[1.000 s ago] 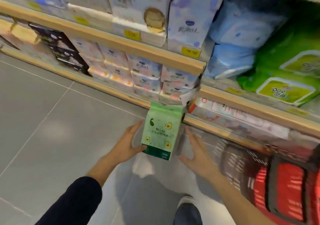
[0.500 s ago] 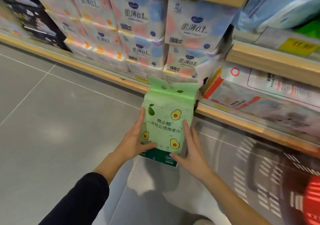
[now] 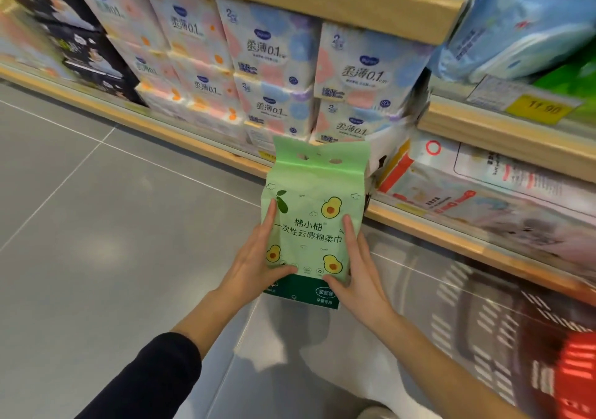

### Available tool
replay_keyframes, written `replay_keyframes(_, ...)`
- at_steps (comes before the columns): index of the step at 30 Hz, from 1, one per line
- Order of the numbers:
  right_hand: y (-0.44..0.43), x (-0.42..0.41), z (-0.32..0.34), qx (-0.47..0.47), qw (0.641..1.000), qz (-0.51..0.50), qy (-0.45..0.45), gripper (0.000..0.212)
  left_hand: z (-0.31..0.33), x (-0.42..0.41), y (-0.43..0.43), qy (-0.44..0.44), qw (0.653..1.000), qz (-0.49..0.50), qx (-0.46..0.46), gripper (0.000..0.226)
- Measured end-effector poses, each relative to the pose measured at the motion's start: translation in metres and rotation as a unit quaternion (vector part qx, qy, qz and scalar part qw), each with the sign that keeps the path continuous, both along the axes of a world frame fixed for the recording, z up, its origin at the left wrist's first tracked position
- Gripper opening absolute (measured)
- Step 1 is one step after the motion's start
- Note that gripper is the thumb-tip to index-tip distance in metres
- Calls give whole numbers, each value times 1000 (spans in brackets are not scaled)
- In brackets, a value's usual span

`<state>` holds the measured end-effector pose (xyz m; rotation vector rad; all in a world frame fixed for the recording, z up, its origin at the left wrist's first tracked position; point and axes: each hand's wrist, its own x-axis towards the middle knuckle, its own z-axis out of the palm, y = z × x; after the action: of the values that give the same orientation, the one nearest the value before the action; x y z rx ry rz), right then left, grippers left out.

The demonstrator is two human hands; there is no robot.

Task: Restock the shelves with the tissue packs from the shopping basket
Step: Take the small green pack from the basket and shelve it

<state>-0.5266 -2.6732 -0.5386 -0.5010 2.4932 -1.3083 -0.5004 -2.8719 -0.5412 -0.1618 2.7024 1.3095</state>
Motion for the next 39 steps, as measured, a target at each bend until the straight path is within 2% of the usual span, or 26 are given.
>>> replay_keyframes(5,0,-1,81,-1,1000,17,22,108,81,6,-1,14,1000,18,-3,122)
replay_keyframes(10,9,10,189,10,999,17,27,106,191,19,6,32,999,8,-22,123)
replay_keyframes(24,66,52,590,7,983,-63,175,108,588,28,58,203,975,-91,-23,119)
replay_keyframes(33,148,94,809,25,939,-138,314,105,809,37,145,333,929,-158,-22,119)
replay_keyframes(39,235,128,910,57,901,-192,386,106,904,44,238,416,885,-207,6,120)
